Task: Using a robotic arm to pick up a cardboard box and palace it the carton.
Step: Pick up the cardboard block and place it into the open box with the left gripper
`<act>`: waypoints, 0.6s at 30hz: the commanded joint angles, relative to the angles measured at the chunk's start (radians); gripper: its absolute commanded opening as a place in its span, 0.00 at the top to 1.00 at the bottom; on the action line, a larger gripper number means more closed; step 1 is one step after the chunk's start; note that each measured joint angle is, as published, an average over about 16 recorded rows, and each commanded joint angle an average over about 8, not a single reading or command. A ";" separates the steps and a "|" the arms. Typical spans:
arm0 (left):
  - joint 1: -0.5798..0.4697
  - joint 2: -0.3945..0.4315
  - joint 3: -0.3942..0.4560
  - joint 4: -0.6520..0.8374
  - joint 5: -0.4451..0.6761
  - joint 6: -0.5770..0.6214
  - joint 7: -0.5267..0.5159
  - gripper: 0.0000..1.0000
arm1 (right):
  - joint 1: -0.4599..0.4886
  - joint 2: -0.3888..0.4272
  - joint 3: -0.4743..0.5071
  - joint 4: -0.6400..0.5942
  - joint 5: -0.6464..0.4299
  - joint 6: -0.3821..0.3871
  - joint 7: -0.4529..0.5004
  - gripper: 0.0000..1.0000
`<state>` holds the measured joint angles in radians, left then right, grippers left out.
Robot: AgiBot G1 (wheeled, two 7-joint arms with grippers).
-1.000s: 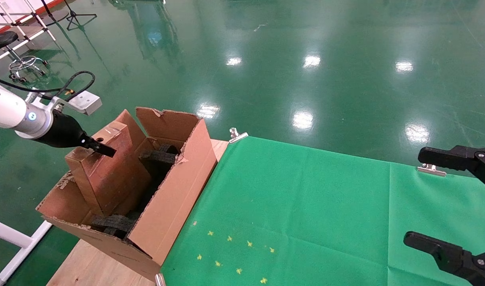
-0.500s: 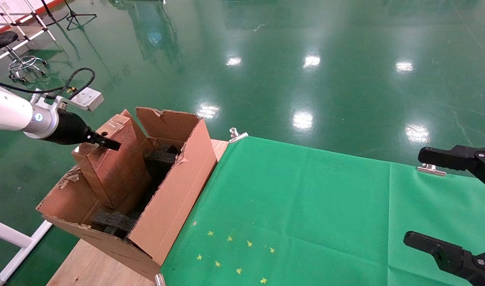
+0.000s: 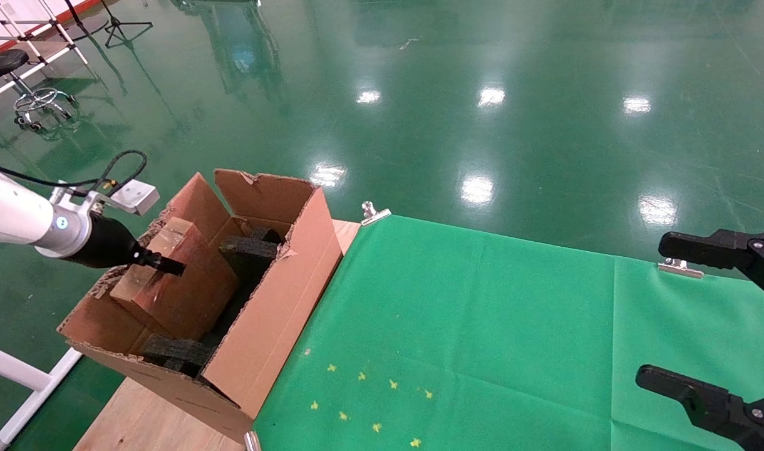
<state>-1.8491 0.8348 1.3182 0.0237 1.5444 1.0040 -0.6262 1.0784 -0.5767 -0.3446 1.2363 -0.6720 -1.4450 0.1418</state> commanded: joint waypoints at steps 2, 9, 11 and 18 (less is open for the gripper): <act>0.019 0.001 0.000 0.004 0.001 -0.001 -0.014 1.00 | 0.000 0.000 0.000 0.000 0.000 0.000 0.000 0.00; 0.053 0.014 0.002 0.008 0.003 -0.025 -0.055 0.51 | 0.000 0.000 0.000 0.000 0.000 0.000 0.000 0.00; 0.059 0.018 0.005 0.007 0.007 -0.033 -0.058 0.26 | 0.000 0.000 0.000 0.000 0.000 0.000 0.000 0.00; 0.066 0.022 0.011 0.006 0.014 -0.043 -0.060 0.00 | 0.000 0.000 0.000 0.000 0.000 0.000 0.000 0.00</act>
<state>-1.7850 0.8558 1.3272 0.0299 1.5570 0.9643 -0.6854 1.0781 -0.5766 -0.3445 1.2360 -0.6719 -1.4447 0.1417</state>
